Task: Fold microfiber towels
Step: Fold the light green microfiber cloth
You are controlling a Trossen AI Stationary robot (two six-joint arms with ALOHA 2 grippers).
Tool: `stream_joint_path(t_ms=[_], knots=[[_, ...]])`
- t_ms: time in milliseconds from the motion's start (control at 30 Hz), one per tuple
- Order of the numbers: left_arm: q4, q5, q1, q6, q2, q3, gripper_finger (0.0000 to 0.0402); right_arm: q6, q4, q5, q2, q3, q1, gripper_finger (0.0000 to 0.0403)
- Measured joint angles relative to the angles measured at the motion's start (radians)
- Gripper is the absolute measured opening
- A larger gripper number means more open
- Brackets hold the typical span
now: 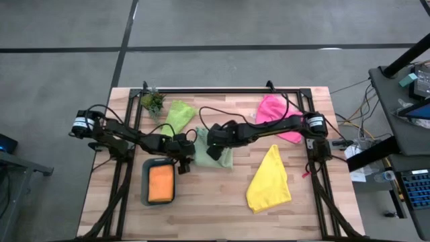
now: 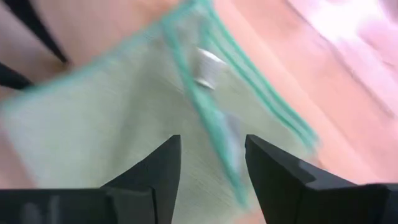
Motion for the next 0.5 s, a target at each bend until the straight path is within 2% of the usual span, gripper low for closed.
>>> stream_joint_path(t_ms=[200, 500], knots=[[0.000, 0.000, -0.001, -0.001, 0.000, 0.000, 0.0144, 0.017, -0.162, 0.040, -0.016, -0.011, -0.010, 0.0168], [0.001, 0.000, -0.001, -0.002, 0.000, 0.000, 0.0144, 0.013, -0.185, 0.031, -0.016, -0.072, -0.028, 0.0168]])
